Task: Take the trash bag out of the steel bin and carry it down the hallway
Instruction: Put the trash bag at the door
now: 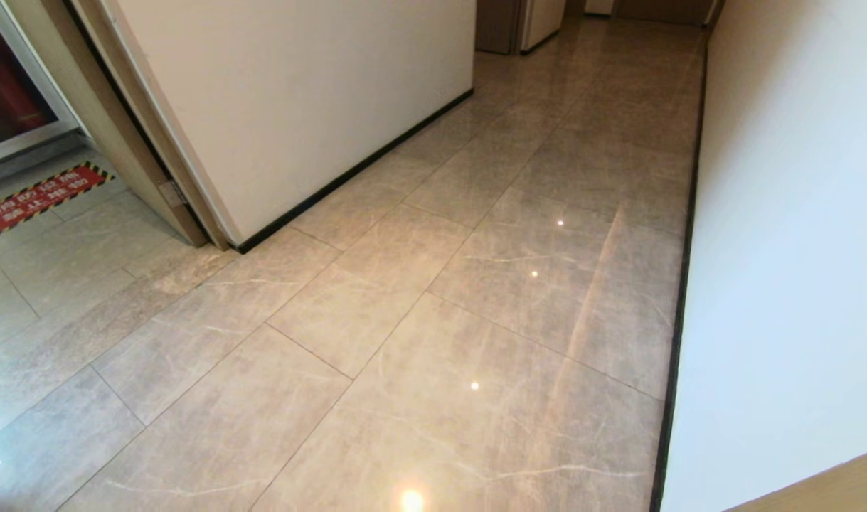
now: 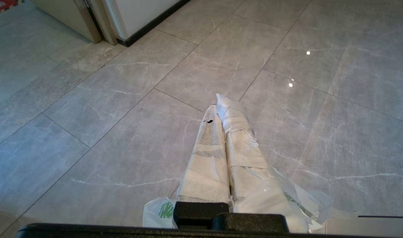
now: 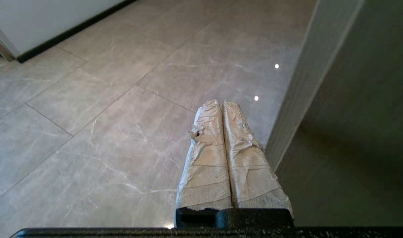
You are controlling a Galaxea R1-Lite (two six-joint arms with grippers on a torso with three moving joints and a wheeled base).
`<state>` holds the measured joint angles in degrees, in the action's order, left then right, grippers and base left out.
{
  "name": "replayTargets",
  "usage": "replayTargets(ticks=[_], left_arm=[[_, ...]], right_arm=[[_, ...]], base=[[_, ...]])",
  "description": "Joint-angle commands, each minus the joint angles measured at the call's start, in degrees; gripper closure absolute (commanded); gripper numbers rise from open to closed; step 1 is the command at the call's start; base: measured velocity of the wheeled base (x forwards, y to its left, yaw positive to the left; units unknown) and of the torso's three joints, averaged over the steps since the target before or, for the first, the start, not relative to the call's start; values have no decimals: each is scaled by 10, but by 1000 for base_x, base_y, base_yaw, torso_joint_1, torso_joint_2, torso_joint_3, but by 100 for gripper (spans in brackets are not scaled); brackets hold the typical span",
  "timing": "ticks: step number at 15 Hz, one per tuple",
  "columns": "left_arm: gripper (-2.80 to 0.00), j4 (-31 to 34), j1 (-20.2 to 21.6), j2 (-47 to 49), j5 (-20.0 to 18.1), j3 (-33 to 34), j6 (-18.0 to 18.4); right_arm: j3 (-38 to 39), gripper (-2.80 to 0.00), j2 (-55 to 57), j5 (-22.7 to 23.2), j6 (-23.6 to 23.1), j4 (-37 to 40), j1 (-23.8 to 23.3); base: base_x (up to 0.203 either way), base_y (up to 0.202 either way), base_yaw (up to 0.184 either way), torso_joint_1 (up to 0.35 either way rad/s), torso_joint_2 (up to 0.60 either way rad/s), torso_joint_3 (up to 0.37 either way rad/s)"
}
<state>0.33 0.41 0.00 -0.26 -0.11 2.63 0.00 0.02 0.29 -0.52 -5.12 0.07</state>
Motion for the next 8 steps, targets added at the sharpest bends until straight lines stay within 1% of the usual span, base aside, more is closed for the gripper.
replayTargets(ticks=[1,8], left_arm=[[0,0,0,1,0,0,0],[0,0,0,1,0,0,0]], right_arm=[[21,0,0,0,-1,-1,0],[22,0,0,0,0,-1,0]], base=[[0,0,0,2,6,-193],[0,0,0,3,3,-196]])
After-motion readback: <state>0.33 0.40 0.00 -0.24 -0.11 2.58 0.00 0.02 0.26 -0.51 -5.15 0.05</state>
